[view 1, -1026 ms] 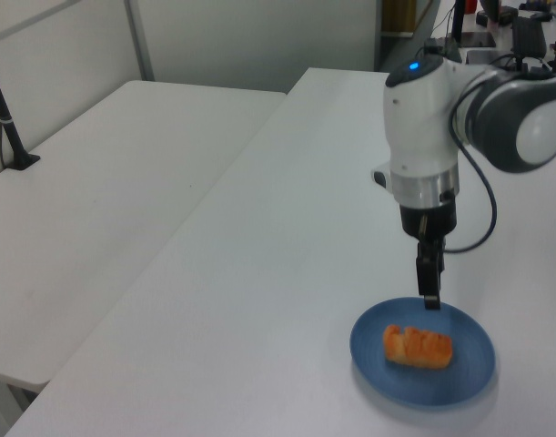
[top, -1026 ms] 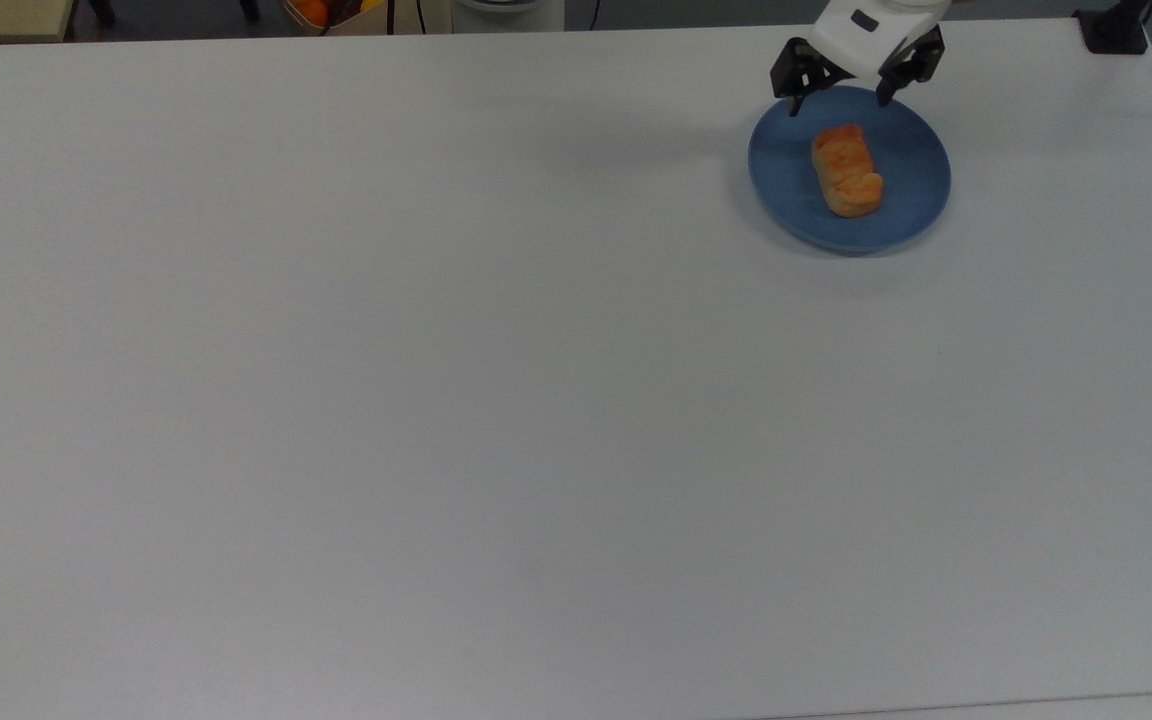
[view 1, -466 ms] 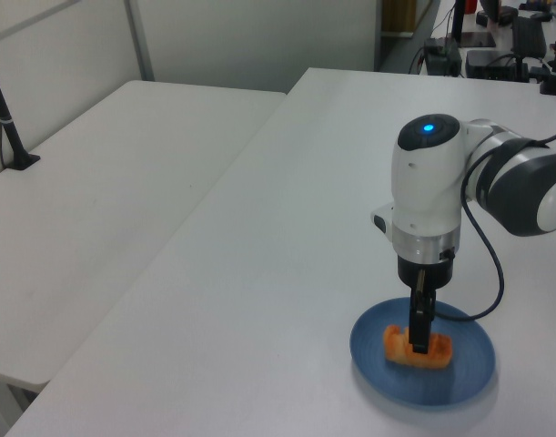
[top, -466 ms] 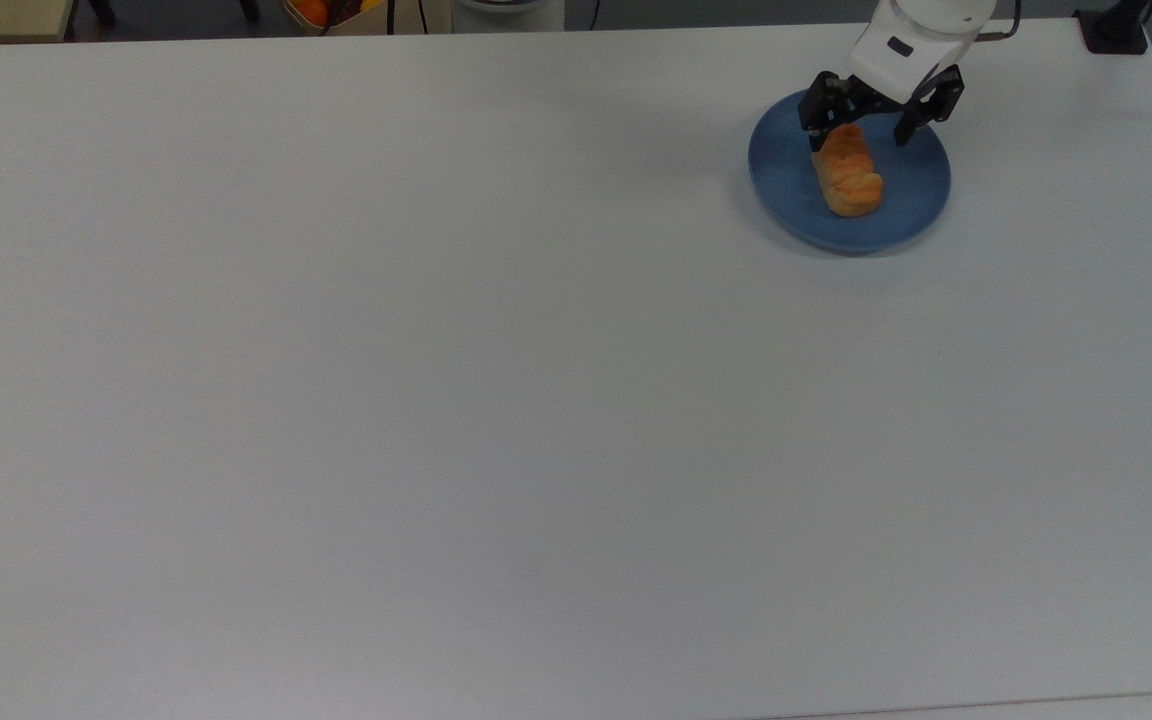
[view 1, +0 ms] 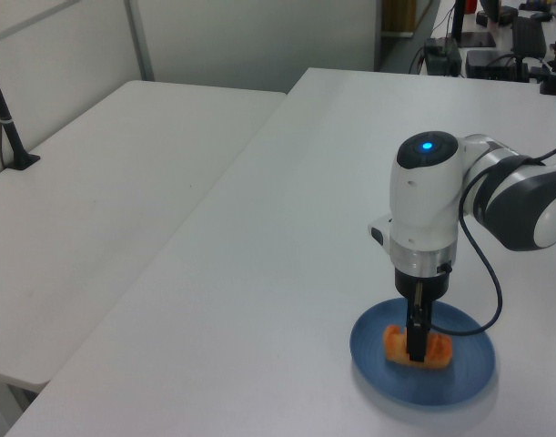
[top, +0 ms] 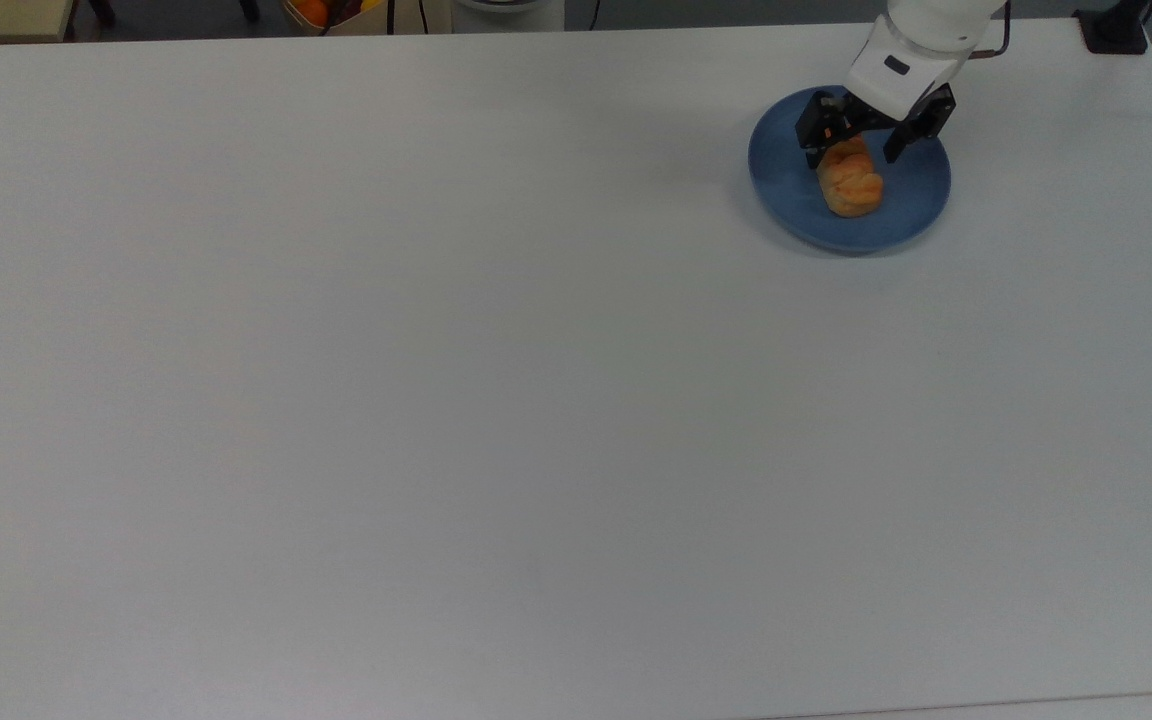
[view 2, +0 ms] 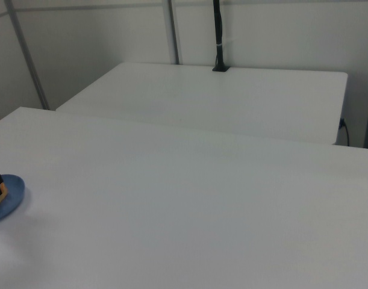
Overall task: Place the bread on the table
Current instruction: 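Lower the open gripper around the orange bread and close it, then lift the held bread off the plate and carry it away from the plate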
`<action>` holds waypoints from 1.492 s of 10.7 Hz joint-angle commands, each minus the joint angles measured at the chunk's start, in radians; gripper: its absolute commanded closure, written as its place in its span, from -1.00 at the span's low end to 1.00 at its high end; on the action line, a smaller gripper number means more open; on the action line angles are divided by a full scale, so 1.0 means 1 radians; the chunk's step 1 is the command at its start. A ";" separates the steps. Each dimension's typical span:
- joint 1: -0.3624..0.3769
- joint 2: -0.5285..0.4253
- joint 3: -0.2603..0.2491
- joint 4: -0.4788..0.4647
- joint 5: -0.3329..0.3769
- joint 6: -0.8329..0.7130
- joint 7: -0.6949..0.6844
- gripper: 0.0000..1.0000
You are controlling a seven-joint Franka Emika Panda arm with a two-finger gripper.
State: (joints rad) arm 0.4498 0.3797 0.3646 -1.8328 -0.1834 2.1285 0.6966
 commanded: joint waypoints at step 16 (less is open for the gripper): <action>-0.092 -0.029 0.001 0.159 -0.019 -0.002 -0.109 0.38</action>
State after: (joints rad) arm 0.3738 0.3410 0.3675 -1.7476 -0.1940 2.1416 0.6434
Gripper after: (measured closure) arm 0.687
